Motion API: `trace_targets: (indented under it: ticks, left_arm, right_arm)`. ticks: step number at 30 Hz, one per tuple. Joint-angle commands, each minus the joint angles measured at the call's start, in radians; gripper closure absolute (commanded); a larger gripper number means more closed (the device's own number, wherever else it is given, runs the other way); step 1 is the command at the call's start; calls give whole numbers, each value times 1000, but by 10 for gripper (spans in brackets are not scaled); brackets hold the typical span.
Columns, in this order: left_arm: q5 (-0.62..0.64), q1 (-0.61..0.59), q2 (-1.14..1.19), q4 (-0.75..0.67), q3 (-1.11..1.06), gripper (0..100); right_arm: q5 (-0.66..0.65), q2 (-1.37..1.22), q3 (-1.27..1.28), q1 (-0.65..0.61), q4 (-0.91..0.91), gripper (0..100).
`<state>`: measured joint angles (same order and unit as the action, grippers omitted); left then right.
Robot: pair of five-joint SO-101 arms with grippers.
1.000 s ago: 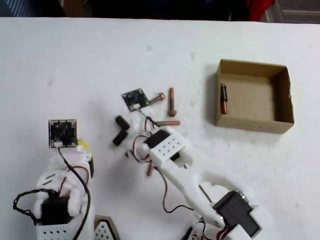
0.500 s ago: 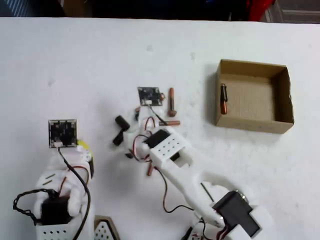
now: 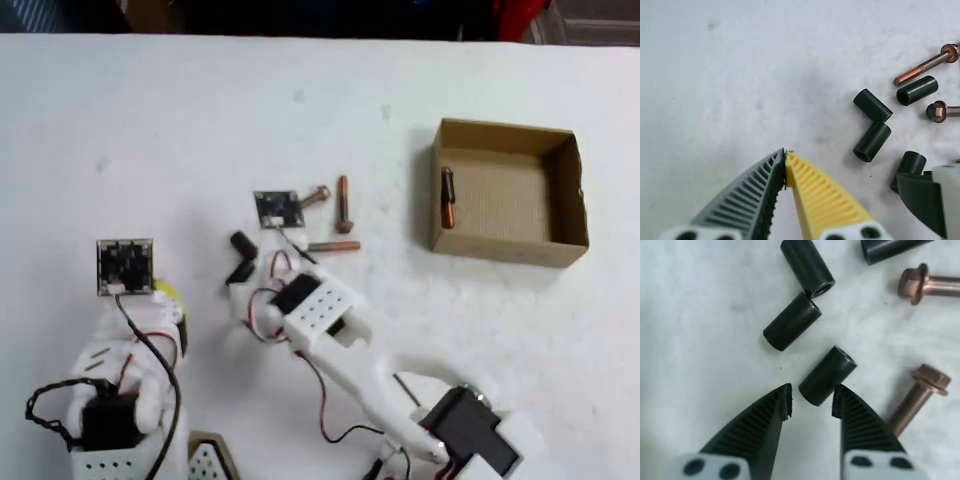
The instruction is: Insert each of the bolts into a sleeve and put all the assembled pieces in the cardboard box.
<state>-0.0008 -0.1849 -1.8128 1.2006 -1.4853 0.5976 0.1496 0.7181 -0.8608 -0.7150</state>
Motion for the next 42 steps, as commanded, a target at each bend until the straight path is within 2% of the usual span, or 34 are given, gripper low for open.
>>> trace_targets:
  ticks: [1, 5, 15, 20, 22, 30, 33, 38, 42]
  left_arm:
    - [-9, -10, -8, -9, 5, 978]
    - [-9, -10, -8, -9, 5, 978]
    - [-9, -10, -8, -9, 5, 978]
    - [-9, -10, -8, -9, 5, 978]
    - [-9, -10, -8, -9, 5, 978]
    - [-9, -10, -8, -9, 5, 978]
    - [-9, -10, -8, -9, 5, 978]
    - [-9, -10, -8, -9, 5, 978]
    - [-9, -10, -8, -9, 5, 978]
  right_arm:
    - [6, -8, -48, 24, 8, 878]
    - [6, -91, -55, 45, 48, 878]
    - [2, -140, -186, 74, -85, 882]
    - [-210, -159, -195, 151, -88, 883]
    - [-249, -159, -195, 159, -88, 883]
    - [-249, -130, -203, 156, -93, 883]
    - [-245, -88, -222, 151, -166, 883]
    - [-72, -73, -221, 96, -196, 883]
    - [-28, -119, -227, 85, -194, 883]
